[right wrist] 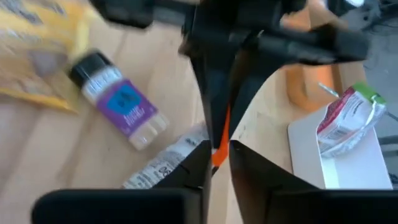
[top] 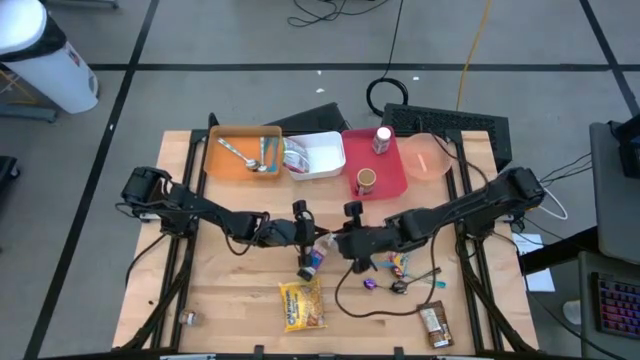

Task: Pick & Place Food Item
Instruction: Put the orange noodle pack into the white bin

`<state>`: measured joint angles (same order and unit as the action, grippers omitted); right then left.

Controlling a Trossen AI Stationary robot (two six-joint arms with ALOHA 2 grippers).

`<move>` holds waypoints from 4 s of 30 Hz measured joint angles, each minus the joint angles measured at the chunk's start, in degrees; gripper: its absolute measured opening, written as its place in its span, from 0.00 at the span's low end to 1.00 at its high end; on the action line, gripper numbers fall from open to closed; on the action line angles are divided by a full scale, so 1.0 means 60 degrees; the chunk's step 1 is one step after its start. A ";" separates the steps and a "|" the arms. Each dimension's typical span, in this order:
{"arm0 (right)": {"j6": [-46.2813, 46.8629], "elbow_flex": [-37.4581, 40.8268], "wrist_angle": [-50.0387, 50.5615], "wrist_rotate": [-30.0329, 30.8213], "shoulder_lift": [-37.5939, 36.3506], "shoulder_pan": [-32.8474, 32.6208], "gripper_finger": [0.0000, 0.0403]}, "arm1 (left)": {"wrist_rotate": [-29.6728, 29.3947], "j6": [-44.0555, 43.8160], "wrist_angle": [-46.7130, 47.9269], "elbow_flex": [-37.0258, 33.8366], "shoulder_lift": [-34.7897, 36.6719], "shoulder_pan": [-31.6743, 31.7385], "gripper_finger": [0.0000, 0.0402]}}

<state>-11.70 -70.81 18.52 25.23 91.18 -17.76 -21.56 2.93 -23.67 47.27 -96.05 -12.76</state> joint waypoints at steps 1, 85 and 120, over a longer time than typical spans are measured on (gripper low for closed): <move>0.0056 0.0000 -0.0006 -0.0176 -0.0176 -0.0007 0.18 | 0.0000 -0.0028 -0.0021 0.0000 0.0000 0.0000 0.01; 0.2516 0.5104 -0.8027 0.1017 -0.1251 -0.0062 0.00 | 0.0691 0.0149 0.1412 0.1517 0.0838 0.0696 0.23; 0.2263 0.5100 -0.6578 -0.0701 -0.2406 0.0029 0.00 | 0.3340 0.0678 0.9308 0.7166 -0.0872 0.1194 0.54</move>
<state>1.88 -40.21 -20.94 21.02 76.75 -17.58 -1.52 7.00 32.18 90.26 -101.28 -5.59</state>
